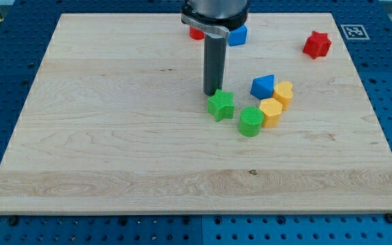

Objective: Point at the red circle

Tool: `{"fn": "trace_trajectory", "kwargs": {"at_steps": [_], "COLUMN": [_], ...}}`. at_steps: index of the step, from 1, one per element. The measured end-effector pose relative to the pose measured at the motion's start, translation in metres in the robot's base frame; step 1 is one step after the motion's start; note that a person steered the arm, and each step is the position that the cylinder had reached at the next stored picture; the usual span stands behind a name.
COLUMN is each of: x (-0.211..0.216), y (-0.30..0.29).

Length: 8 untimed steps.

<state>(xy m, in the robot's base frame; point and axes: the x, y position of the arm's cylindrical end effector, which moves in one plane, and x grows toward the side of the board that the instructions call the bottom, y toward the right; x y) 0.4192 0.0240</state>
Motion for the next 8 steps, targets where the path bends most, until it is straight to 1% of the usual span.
{"fn": "trace_trajectory", "kwargs": {"at_steps": [1,2,3,4,5,6,8], "x": [0.005,-0.003,-0.043,-0.091,-0.149,-0.182,-0.202], "y": [0.000,-0.001,-0.042,-0.106,-0.139,-0.116,-0.054]}}
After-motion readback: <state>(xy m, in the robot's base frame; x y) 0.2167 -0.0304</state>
